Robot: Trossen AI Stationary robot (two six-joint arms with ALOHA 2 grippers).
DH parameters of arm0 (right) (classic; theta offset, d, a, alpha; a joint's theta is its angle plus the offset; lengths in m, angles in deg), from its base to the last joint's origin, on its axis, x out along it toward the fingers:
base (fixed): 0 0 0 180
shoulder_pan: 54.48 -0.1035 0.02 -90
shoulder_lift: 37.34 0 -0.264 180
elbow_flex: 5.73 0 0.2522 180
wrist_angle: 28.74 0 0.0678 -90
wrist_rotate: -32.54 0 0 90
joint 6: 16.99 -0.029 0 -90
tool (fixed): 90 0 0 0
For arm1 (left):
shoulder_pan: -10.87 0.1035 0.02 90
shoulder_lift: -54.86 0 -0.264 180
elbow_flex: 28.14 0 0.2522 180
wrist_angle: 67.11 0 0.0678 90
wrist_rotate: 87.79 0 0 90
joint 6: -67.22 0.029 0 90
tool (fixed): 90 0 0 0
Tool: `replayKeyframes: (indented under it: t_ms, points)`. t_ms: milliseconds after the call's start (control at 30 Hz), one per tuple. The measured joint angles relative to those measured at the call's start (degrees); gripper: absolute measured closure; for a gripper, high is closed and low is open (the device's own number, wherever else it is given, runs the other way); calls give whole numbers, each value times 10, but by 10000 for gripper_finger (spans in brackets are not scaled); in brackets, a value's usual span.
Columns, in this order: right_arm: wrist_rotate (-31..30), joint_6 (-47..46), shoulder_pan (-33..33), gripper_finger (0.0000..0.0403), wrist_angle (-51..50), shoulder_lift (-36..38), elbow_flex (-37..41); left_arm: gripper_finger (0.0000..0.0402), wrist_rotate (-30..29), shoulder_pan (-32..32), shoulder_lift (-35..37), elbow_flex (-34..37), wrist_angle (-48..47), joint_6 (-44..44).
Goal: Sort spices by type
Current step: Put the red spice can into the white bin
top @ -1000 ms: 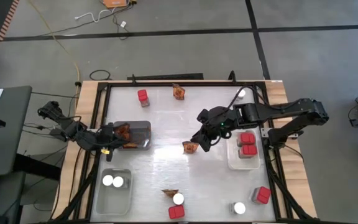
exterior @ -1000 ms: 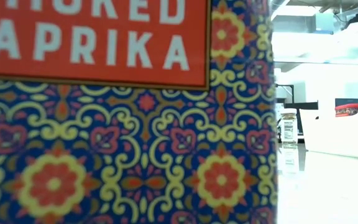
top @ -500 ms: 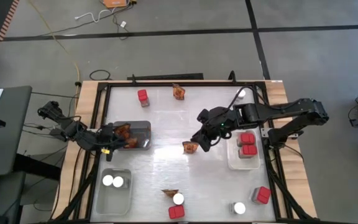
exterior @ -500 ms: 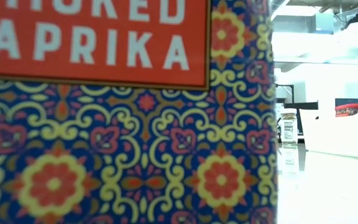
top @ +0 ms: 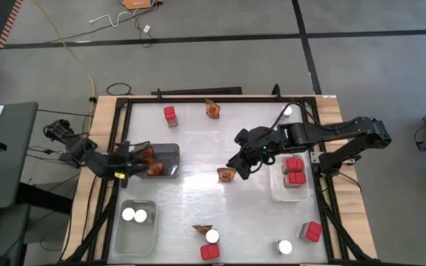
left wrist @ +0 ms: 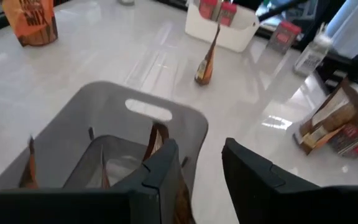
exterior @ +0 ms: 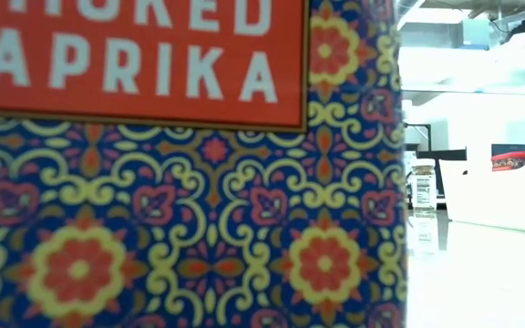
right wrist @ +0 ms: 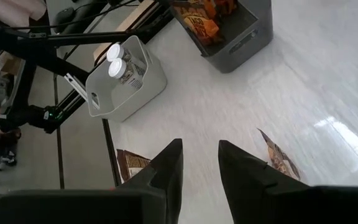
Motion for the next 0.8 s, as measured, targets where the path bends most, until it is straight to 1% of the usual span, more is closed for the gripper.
replayKeyframes:
  t_ms: [367, 533, 633, 800]
  points:
    - [0, 35, 3, 275, -3, 0, 0, 283, 0, 0, 0, -59, 12, -6]
    - [0, 37, 5, 275, -4, 0, 0, 283, -6, 0, 0, -65, 12, 12]
    - [0, 38, 8, 275, -7, 0, 0, 283, -6, 0, 0, -65, 13, 1]
    - [1, 37, 21, 275, -40, 0, 0, 284, -5, 0, -5, -65, 29, 7]
